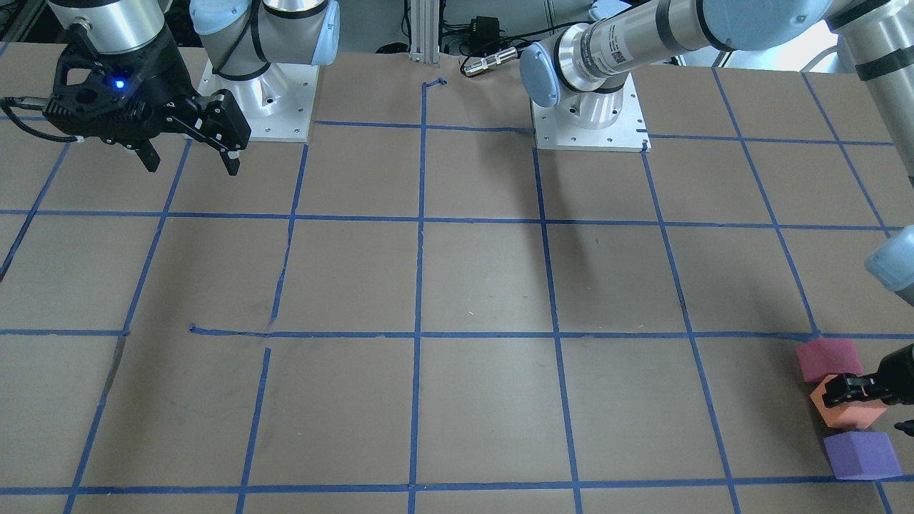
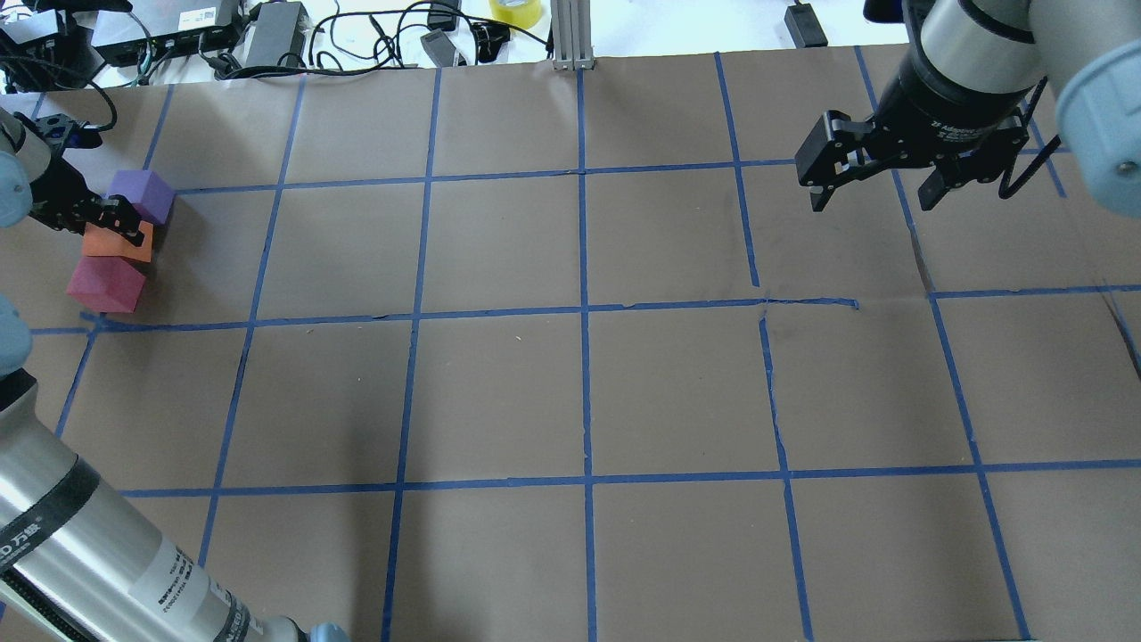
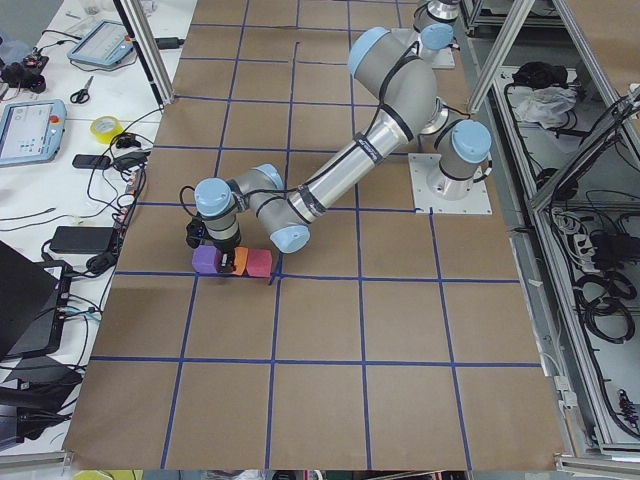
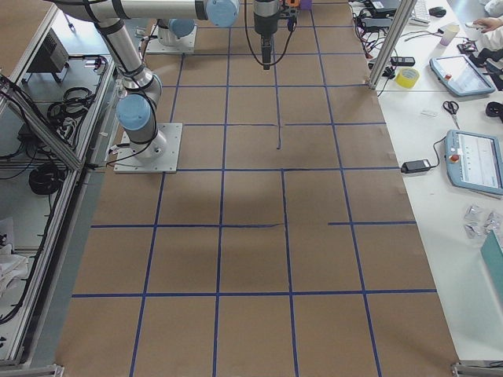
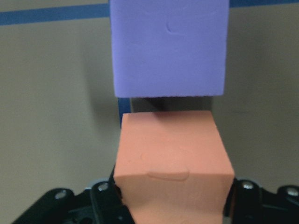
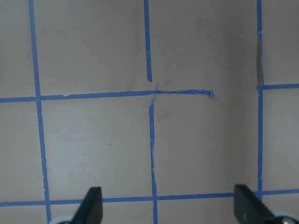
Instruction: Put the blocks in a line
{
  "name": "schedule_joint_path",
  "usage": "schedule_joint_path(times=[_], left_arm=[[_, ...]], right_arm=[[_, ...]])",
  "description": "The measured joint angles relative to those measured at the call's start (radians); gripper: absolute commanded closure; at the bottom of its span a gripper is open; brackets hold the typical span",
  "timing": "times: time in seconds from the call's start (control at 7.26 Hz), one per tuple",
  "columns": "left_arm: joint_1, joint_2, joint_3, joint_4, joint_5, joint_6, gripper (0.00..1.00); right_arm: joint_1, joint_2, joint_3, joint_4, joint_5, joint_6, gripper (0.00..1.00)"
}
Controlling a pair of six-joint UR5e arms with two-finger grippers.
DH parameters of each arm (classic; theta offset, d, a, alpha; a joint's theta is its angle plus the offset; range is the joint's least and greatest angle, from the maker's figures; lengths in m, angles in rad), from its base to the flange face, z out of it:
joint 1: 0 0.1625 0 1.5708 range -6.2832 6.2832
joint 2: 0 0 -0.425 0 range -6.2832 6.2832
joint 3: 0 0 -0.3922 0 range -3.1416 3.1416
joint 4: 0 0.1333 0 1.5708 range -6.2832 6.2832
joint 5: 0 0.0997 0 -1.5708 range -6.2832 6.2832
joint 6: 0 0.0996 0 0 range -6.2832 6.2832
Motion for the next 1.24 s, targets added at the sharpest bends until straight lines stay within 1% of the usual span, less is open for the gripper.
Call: schedule_joint_path(times=[0.14,0.28,0.41,0.55,0.83,0.96,1.1,1.24], left_arm=[[0.000,-0.003,0.000,0.006,0.000,0.002,0.17],[0.000,-0.004,-0.001,0.010,-0.001,0.002,0.14],[0.000,-0.004,-0.001,0.012,-0.001,0.002,0.03],[0.000,0.002,0.000,0.014,-0.002,0.003,0.00],[-0.006,0.057,0.001,0.015,-0.012,0.003,0.00],[-0.011,0.103,-0.001,0.000,-0.014,0.003,0.00],[-0.014,0.162,-0.004,-0.041,-0.015,0.002,0.00],[-0.015,0.237,-0.015,-0.112,-0.015,0.001,0.00]], right_arm=[[0.000,0.000,0.000,0.000,0.000,0.000,0.00],[0.000,0.001,0.000,0.001,0.000,0.000,0.00],[0.000,0.001,0.000,0.001,0.000,0.000,0.00],[0.000,0.001,0.000,0.002,0.000,0.000,0.00],[0.000,0.001,0.001,0.003,0.000,0.000,0.00],[0.000,0.001,0.001,0.003,0.000,0.000,0.00],[0.000,0.001,0.001,0.003,0.000,0.000,0.00],[0.000,0.000,0.001,0.003,0.000,0.000,0.00]])
